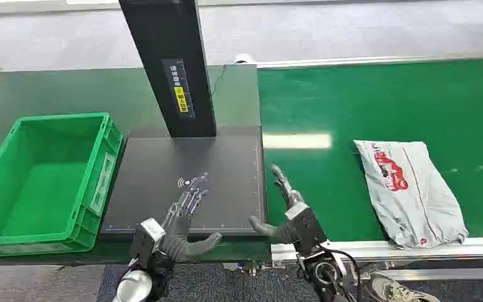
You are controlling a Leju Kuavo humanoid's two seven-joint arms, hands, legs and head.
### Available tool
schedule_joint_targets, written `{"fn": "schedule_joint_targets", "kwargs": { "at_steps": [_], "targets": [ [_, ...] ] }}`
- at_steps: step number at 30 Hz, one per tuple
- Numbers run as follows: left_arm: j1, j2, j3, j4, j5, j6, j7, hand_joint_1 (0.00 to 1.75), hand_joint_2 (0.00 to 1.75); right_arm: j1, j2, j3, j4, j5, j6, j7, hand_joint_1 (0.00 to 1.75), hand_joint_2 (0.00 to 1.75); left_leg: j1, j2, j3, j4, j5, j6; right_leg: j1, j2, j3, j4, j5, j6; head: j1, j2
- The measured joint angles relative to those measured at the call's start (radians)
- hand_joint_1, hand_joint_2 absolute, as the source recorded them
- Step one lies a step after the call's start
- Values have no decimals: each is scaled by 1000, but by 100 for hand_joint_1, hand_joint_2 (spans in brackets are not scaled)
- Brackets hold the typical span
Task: Moved the parcel from conveyor to table for the left to box.
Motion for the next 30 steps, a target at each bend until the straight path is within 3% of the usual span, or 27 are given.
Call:
{"fn": "schedule_joint_targets", "kwargs": {
  "at_steps": [6,14,23,26,30],
  "targets": [
    [18,5,13,-17,0,4,8,0,175,12,-34,-143,-56,104,-148,58,0,175,0,0,0,1,0,0,0,0,0,0,0,0,0,0],
    [38,6,28,-45,-3,4,19,0,175,43,-40,-301,-123,172,-193,75,0,175,0,0,0,0,0,0,0,0,0,0,0,0,0,0],
    [38,10,35,-56,-4,-1,31,0,175,40,-48,-359,-133,296,-214,123,0,175,0,0,0,1,0,0,0,0,1,0,0,0,0,0],
    [38,12,37,-60,-3,-3,31,0,175,26,-56,-359,-131,436,-242,193,0,175,0,0,0,1,0,0,0,0,1,0,0,0,0,0],
    [38,13,39,-65,2,-5,33,0,175,-11,-88,-327,-93,793,-313,377,0,175,0,0,0,1,0,0,0,0,1,0,0,0,0,0]
  ]
}}
